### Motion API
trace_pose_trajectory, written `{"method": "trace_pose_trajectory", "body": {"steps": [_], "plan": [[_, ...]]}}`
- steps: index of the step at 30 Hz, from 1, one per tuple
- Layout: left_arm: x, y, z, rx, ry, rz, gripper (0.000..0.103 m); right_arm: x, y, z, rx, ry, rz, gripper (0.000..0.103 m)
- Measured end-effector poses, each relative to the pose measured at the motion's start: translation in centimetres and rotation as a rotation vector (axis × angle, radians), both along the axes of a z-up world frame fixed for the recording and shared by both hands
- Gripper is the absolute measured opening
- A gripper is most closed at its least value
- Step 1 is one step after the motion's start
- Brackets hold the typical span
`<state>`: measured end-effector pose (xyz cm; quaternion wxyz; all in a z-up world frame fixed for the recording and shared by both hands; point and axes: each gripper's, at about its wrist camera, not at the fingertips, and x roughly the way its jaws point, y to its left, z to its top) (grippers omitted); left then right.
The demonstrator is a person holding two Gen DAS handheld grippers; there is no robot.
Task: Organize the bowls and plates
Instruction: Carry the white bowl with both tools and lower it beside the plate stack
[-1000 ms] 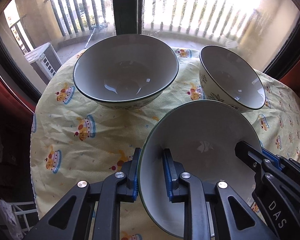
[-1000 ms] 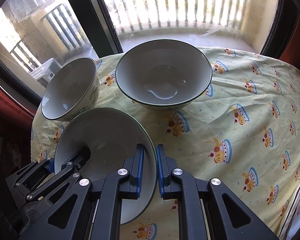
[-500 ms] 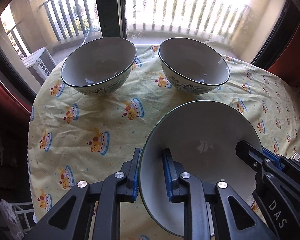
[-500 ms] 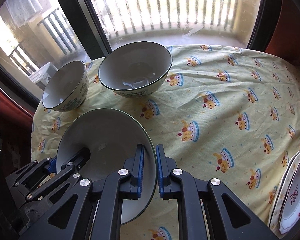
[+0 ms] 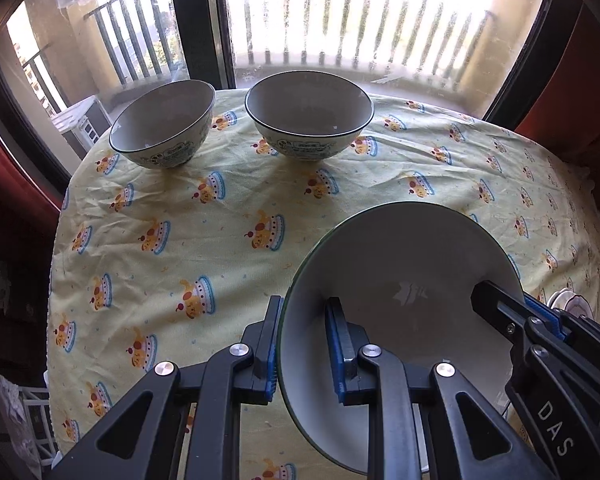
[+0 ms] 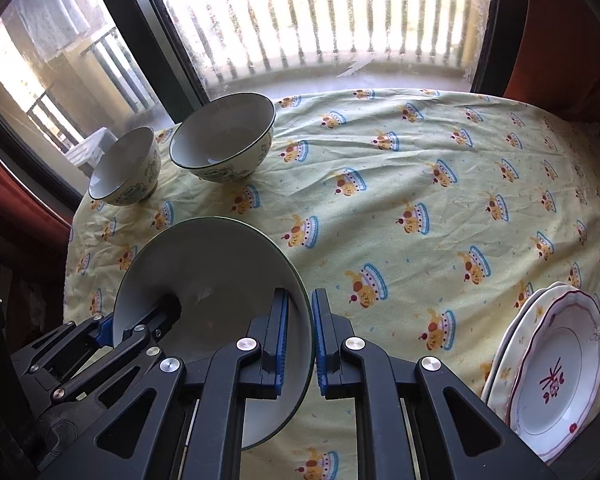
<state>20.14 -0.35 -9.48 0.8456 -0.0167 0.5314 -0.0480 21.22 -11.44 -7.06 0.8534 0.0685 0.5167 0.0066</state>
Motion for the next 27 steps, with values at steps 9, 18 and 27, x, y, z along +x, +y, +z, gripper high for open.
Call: {"method": "trace_pose_trajectory", "body": {"steps": [9, 18, 27], "plan": [[-3.3, -4.3, -0.7, -0.009, 0.016, 0.021, 0.019, -3.4, -4.4, -0.2, -0.021, 0.018, 0.041, 0.015], [-5.5, -7.2, -1.5, 0.004, 0.014, 0.043, 0.019, -6.4, -7.6, -1.7, -0.031, 0.048, 0.081, 0.015], [-7.7, -9.1, -3.3, 0.004, 0.068, 0.041, 0.019, -7.7, -9.5, -2.7, -0.037, 0.065, 0.117, 0.015]]}}
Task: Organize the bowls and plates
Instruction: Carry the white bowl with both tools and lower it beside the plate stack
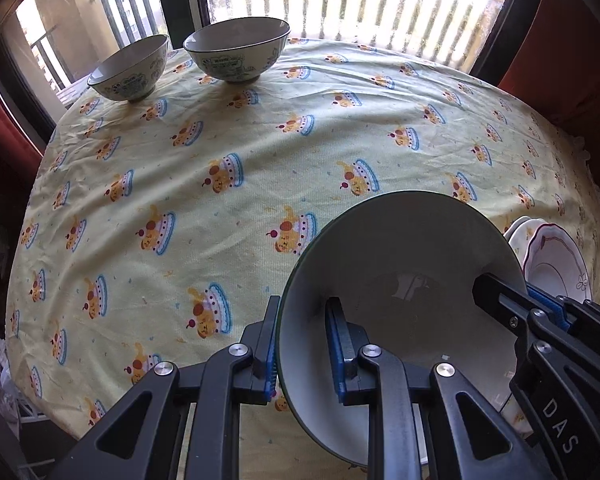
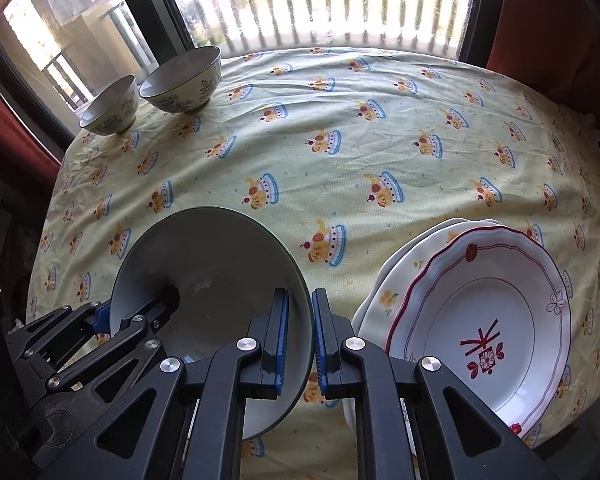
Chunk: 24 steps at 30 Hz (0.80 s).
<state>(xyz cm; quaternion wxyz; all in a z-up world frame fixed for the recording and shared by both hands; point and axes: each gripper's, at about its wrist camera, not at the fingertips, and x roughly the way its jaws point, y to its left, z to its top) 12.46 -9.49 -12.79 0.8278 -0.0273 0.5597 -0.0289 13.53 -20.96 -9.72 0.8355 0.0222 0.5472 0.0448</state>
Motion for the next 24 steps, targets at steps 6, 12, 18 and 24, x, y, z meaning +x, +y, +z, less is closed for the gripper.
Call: {"method": "trace_pose_trajectory", "body": {"steps": [6, 12, 18, 24], "plan": [[-0.6, -0.2, -0.7, 0.003, 0.019, 0.031, 0.019, -0.3, -0.6, -1.3, 0.003, 0.029, 0.020, 0.015], [-1.2, -0.4, -0.3, 0.036, 0.004, 0.059, 0.019, -0.3, -0.7, -1.7, 0.022, 0.035, 0.047, 0.015], [-1.2, 0.0, -0.7, 0.018, 0.020, 0.086, 0.030, -0.2, -0.4, -1.8, 0.033, 0.033, 0.071, 0.015], [-1.5, 0.1, -0.4, 0.031, 0.015, 0.108, 0.046, 0.0, -0.2, -1.8, 0.015, 0.040, 0.097, 0.031]]}}
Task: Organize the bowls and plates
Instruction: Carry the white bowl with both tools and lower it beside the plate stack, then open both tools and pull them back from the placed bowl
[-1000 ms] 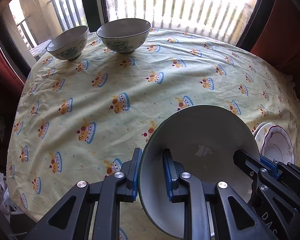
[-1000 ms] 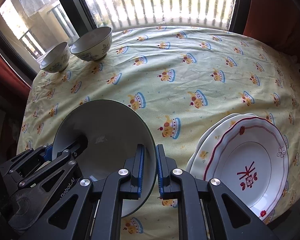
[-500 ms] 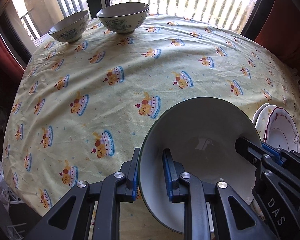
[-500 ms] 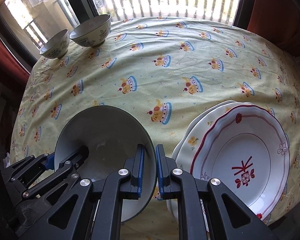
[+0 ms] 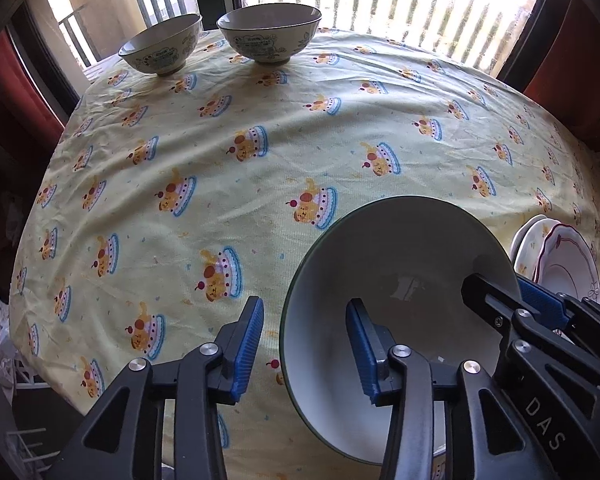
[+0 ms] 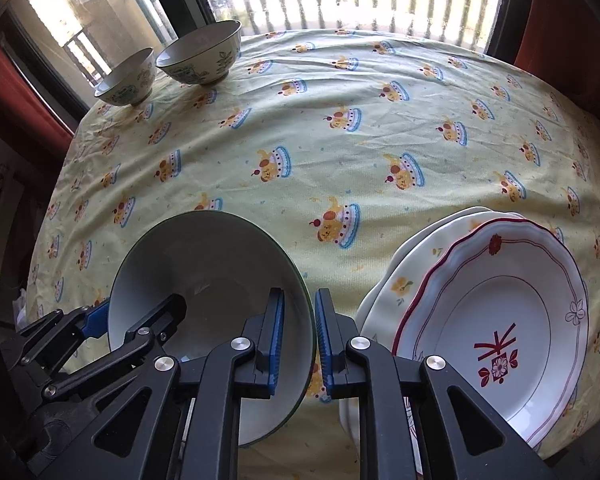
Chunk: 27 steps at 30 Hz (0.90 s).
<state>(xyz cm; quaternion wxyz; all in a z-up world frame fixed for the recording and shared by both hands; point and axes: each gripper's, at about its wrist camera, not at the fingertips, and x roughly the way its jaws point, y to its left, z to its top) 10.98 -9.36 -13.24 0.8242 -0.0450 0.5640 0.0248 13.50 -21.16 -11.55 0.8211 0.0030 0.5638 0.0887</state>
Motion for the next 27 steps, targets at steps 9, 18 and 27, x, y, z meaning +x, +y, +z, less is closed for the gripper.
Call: {"method": "trace_pose_trajectory", "body": {"steps": [9, 18, 27], "plan": [[-0.4, 1.9, 0.6, 0.010, -0.017, 0.054, 0.079, 0.3, -0.9, 0.7, -0.030, -0.024, -0.028, 0.065], [-0.1, 2.9, 0.6, -0.018, -0.014, -0.017, 0.087, 0.4, -0.1, 1.5, -0.048, -0.035, -0.065, 0.078], [1.4, 5.4, 2.3, -0.054, -0.035, -0.095, 0.089, 0.7, 3.9, 2.8, -0.063, -0.049, -0.090, 0.079]]}}
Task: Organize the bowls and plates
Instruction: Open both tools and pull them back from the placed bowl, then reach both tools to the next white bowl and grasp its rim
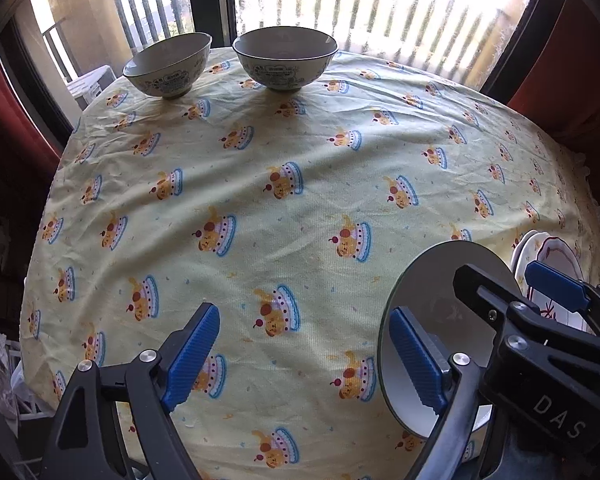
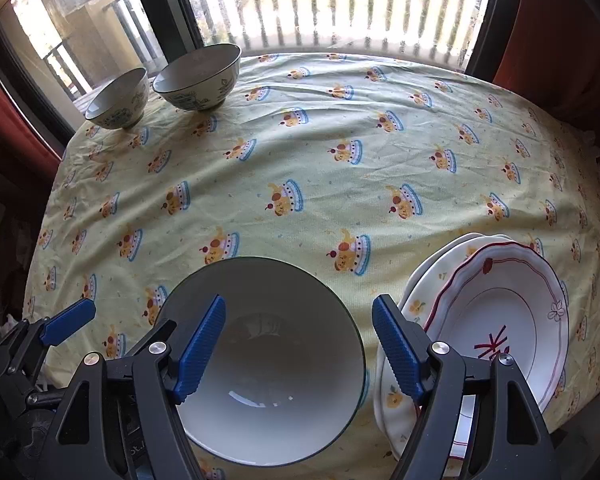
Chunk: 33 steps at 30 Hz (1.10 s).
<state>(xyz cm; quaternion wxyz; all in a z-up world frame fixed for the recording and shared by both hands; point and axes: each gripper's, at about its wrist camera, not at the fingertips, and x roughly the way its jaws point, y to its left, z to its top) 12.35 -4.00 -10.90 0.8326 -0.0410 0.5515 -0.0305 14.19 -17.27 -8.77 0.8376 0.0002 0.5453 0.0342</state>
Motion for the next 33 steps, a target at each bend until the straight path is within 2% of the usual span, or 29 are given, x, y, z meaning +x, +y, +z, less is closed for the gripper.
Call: {"method": "trace_pose_trajectory", "body": {"steps": [14, 33], "plan": [[3.0, 6.2, 1.6, -0.021, -0.037, -0.058, 0.089, 1.8, 6.2, 2.3, -0.010, -0.047, -0.096, 0.079], [9.1, 14.8, 2.3, 0.014, -0.109, -0.099, 0.078, 6.7, 14.9, 2.9, -0.011, -0.111, -0.196, 0.079]]}}
